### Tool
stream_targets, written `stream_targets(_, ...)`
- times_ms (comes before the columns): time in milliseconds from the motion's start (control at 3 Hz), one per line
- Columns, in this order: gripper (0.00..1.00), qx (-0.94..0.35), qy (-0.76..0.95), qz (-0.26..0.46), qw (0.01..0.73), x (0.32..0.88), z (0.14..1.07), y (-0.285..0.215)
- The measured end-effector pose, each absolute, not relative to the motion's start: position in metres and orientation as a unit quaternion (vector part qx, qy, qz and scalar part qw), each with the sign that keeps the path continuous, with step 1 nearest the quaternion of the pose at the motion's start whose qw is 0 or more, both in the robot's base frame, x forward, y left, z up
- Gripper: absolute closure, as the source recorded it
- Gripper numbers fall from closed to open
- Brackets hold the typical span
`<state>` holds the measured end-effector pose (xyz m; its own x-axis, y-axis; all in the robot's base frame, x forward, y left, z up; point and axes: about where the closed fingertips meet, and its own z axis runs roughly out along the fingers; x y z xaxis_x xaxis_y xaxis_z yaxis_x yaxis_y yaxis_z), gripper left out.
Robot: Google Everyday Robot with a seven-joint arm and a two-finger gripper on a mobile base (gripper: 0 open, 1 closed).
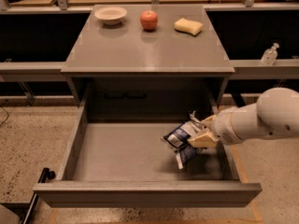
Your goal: Pick blue chip bag from top drawer and place on counter
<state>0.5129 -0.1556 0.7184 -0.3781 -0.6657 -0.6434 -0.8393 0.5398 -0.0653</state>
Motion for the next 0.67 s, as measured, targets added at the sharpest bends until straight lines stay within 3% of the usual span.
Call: stream_targets(667,1.00,-0.502,0.771,0.097,0.380,0.542,0.835,-0.158)
